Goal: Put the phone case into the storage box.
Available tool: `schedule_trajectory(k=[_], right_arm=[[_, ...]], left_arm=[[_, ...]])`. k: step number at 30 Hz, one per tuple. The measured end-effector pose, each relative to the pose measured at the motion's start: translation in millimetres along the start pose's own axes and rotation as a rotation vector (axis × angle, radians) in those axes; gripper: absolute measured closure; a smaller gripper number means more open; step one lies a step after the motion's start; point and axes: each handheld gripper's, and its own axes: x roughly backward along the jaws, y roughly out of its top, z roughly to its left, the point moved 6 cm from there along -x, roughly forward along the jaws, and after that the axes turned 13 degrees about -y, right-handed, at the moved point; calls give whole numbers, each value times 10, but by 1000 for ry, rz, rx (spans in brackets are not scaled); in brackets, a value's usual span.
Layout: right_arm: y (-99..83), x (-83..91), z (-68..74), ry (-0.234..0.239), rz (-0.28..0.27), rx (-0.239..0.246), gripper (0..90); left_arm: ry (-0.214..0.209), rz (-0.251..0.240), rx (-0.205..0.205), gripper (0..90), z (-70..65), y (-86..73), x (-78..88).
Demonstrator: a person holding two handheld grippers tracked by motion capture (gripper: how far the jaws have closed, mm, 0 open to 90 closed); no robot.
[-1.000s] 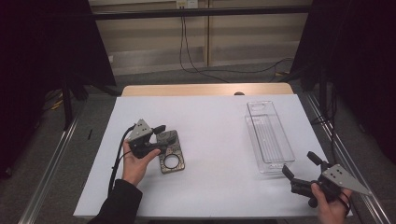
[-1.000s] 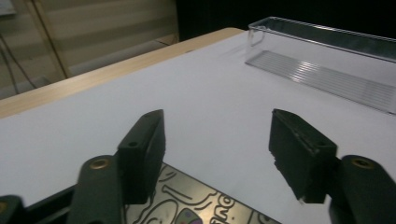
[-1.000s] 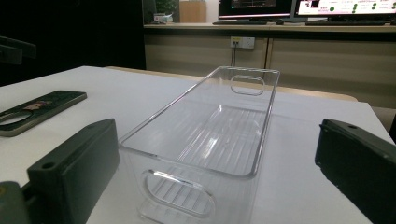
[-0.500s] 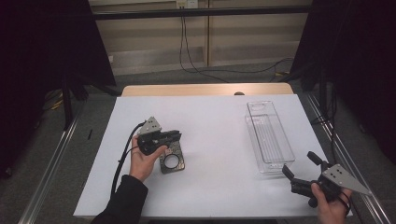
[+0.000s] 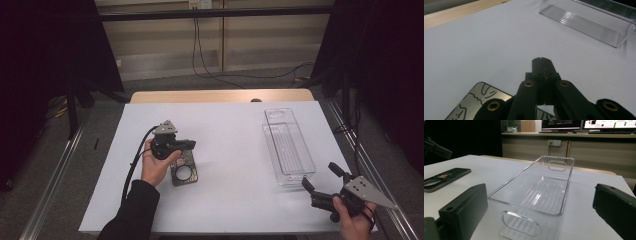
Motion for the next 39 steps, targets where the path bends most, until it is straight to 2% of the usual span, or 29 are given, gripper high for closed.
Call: schedule_trajectory(k=[5,8,12,13,15,17,19,24,27,30,31,36,39], right_arm=[[-1,0,2,2,1,-1,0],[-1,1,4,4,1,0,0],[-4,-2,9,8,2,4,0],[-4,-3,10,8,2,5,0],[-5,-2,9,10,3,5,0],[-5,1,5,9,3,5,0],[-2,3,5,7,1,4,0],[0,3,14,10,1,8,0],[-3,-1,12,12,3,10,0],[-4,1,14,15,3,11,0],[-6,-2,14,16,5,10,0],[-7,0,22,19,6,10,0],[-10,0,18,19,8,8,0]], left_arm=[[-14,49,9,900,15,77,-31],[5,73,7,900,53,99,-62],[18,129,21,900,129,96,-116],[25,159,24,900,157,87,-138],[10,202,46,900,183,63,-170],[27,228,44,900,202,51,-184],[16,248,45,900,210,40,-215],[30,299,40,900,268,14,-312],[62,344,49,900,328,-7,-403],[62,352,51,900,373,0,-457],[66,352,67,900,394,-9,-480],[97,371,78,900,506,-55,-488],[114,360,91,900,541,-77,-490]])
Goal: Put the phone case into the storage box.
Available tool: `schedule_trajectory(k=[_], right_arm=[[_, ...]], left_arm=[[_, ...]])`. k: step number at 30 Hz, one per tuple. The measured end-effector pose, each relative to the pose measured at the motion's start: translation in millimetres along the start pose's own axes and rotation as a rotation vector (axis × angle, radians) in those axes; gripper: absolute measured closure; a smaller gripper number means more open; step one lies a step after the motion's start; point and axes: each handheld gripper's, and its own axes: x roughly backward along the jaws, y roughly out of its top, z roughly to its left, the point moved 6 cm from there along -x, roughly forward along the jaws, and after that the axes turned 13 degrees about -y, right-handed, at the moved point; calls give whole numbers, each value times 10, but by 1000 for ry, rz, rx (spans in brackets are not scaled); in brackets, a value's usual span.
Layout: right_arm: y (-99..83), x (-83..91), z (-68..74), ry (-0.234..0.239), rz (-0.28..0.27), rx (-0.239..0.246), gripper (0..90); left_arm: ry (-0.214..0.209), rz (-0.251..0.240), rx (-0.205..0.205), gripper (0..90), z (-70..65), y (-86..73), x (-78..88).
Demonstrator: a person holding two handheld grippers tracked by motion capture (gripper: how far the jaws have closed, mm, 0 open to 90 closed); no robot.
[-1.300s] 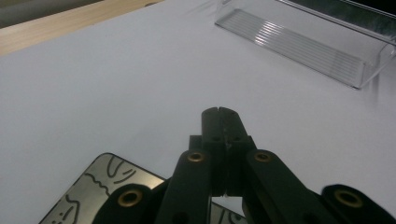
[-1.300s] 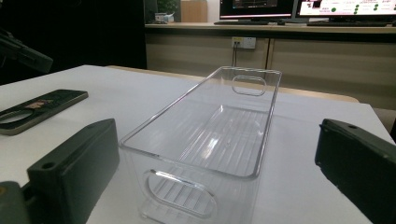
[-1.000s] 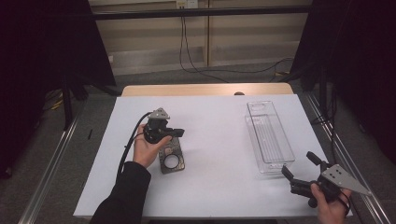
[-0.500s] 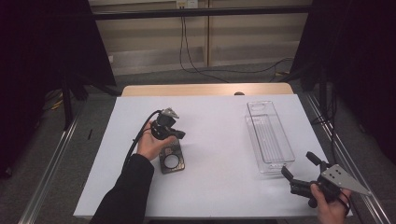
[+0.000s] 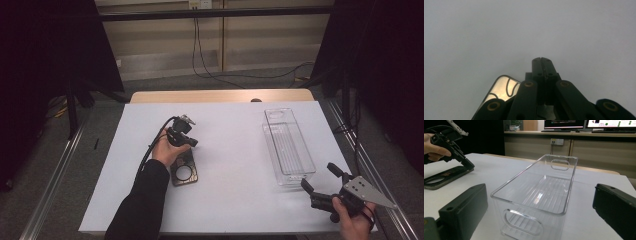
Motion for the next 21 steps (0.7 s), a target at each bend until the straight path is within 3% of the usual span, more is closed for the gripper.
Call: schedule_trajectory(k=[5,12,14,21], right_arm=[[-1,3,7,3,0,3,0],[-1,6,3,0,1,0,0],[3,8,-2,-2,-4,1,0],[1,8,2,0,-2,2,0]], left_arm=[[16,33,-13,900,25,-42,-16],[27,23,-11,900,77,-35,-50],[49,27,-16,900,96,-41,-39],[63,41,2,900,150,-91,24]])
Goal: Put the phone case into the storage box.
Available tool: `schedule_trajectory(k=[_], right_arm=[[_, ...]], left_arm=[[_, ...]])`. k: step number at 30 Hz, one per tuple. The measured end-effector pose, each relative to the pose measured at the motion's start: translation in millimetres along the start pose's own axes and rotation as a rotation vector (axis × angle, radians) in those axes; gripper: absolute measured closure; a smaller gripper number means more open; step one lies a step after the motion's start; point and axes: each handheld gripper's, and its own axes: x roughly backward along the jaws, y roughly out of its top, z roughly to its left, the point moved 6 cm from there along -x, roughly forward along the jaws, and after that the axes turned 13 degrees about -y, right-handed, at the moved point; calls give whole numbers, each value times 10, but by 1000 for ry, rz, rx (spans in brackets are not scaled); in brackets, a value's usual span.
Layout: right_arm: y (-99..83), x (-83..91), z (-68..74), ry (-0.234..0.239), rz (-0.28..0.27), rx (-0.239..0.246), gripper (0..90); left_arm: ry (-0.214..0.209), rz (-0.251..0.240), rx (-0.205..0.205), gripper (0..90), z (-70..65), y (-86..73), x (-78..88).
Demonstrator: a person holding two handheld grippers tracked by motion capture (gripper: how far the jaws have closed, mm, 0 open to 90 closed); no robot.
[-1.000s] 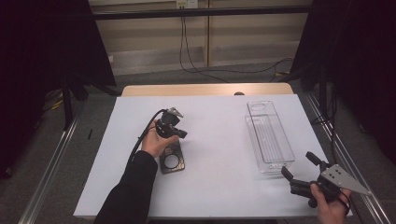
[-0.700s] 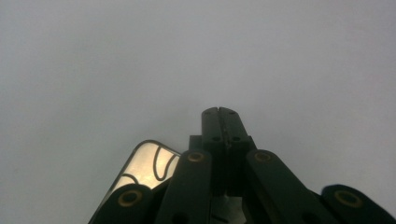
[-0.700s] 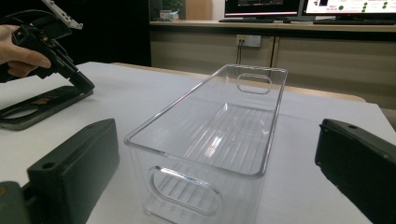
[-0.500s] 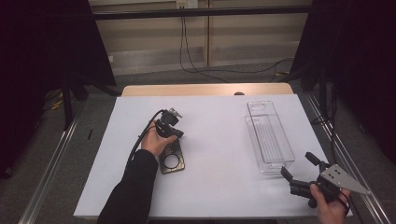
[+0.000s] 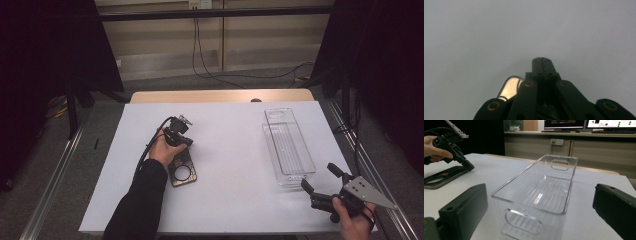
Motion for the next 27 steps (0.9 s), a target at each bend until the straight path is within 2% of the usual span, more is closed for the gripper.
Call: schedule_trajectory(k=[6,11,14,16,23,27], right_arm=[[-1,3,-4,-2,0,0,0],[-1,10,-15,-7,-3,-1,0],[-2,12,-8,-3,-1,1,0],[-3,13,-11,-4,-2,0,0],[-3,12,-8,-5,-1,1,0],[-4,13,-12,-6,-1,0,0]], left_arm=[[5,-3,18,900,56,-31,18],[-7,-14,27,900,74,-57,26],[12,-6,26,900,103,-86,45],[5,-14,33,900,126,-111,61],[23,-27,32,900,169,-174,110],[25,-39,51,900,201,-221,147]])
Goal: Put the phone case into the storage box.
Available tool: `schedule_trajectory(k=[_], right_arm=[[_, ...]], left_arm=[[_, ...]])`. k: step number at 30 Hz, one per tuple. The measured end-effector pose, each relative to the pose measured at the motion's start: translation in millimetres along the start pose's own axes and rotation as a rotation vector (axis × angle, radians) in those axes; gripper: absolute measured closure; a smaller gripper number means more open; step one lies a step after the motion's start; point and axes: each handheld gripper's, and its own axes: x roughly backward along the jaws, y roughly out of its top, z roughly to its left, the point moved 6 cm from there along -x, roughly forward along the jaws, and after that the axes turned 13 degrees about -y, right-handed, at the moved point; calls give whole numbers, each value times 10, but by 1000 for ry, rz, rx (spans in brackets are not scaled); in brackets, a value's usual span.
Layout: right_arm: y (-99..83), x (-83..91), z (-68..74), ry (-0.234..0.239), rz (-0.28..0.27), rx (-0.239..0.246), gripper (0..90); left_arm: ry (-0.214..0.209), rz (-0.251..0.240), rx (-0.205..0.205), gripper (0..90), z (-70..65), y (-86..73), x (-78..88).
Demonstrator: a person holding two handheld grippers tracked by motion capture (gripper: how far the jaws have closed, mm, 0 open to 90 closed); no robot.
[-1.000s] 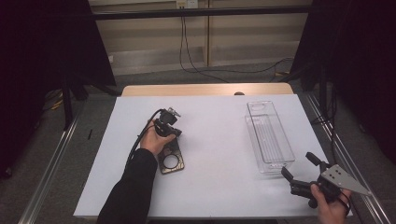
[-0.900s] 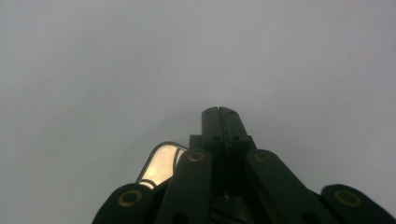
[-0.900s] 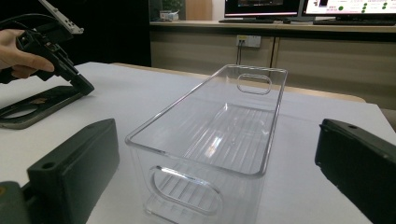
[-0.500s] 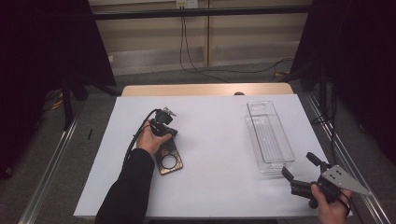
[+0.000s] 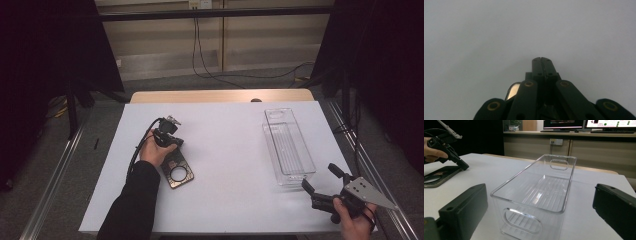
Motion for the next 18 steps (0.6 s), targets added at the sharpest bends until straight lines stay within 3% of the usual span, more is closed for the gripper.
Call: schedule_trajectory(k=[18], right_arm=[[2,1,5,3,0,1,0]], left_arm=[[4,-36,21,900,42,-170,116]])
